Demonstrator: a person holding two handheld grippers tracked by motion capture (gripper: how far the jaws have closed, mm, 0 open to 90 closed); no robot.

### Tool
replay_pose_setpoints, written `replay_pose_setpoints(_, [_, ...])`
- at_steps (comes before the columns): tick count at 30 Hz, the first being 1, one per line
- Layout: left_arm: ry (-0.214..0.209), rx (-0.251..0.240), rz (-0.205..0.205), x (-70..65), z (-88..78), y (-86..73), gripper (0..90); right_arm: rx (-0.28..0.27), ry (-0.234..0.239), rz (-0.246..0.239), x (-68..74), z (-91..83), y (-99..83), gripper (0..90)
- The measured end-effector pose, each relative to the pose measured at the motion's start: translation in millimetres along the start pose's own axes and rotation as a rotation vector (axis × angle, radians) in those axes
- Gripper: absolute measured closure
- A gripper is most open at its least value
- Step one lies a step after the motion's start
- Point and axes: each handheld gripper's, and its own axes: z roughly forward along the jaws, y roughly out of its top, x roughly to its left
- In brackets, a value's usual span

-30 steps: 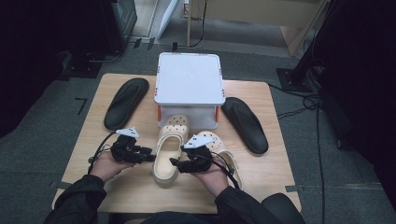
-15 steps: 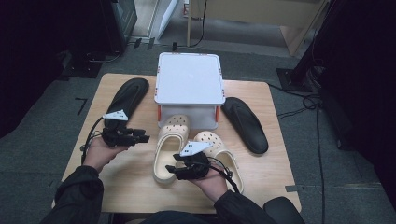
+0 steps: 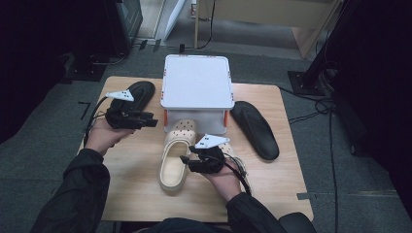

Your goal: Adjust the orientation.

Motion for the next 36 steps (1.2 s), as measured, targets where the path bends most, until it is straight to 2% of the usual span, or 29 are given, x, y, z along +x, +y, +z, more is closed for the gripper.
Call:
replay_pose_setpoints(4, [-0.009, -0.004, 0.022, 1.2, -0.4, 19.7, 56.5, 0.005, -0.04, 0.006, -7.8, 3.7, 5.3, 46.7])
replay_pose_setpoints(6, [-0.024, -0.004, 0.031, 3.5, 1.5, 30.0, 56.4, 0.018, -0.053, 0.013, -10.7, 7.9, 7.8, 45.7])
replay_pose_setpoints(9, [-0.022, 0.009, 0.038, 6.2, 7.6, 43.1, 56.4, 0.039, -0.061, 0.035, -13.9, 16.4, 8.7, 43.9])
replay_pose_setpoints(14, [-0.021, 0.011, 0.062, 7.4, 18.8, 58.6, 54.7, 0.081, -0.091, 0.023, -13.8, 30.1, 9.1, 40.9])
replay_pose_setpoints(17, [-0.012, 0.009, 0.067, 10.0, 24.4, 60.6, 54.7, 0.109, -0.113, 0.021, -13.5, 36.5, 9.9, 41.6])
replay_pose_setpoints(18, [-0.001, 0.014, 0.055, 13.6, 29.7, 60.3, 54.9, 0.113, -0.129, 0.017, -12.8, 38.0, 10.5, 41.6])
replay_pose_setpoints(26, [-0.016, 0.009, 0.048, 17.2, 40.0, 55.5, 55.2, 0.132, -0.182, 0.03, -14.9, 46.6, 14.6, 44.5])
replay_pose_setpoints(28, [-0.023, 0.009, 0.038, 17.6, 41.1, 55.9, 55.3, 0.125, -0.189, 0.045, -17.1, 48.5, 16.4, 49.3])
replay_pose_setpoints(31, [-0.006, 0.014, 0.048, 15.0, 41.8, 56.6, 55.3, 0.117, -0.182, 0.071, -19.9, 49.8, 20.0, 54.4])
replay_pose_setpoints(36, [0.007, 0.021, 0.03, 13.4, 43.1, 58.7, 55.2, 0.107, -0.165, 0.046, -20.1, 48.3, 26.4, 61.9])
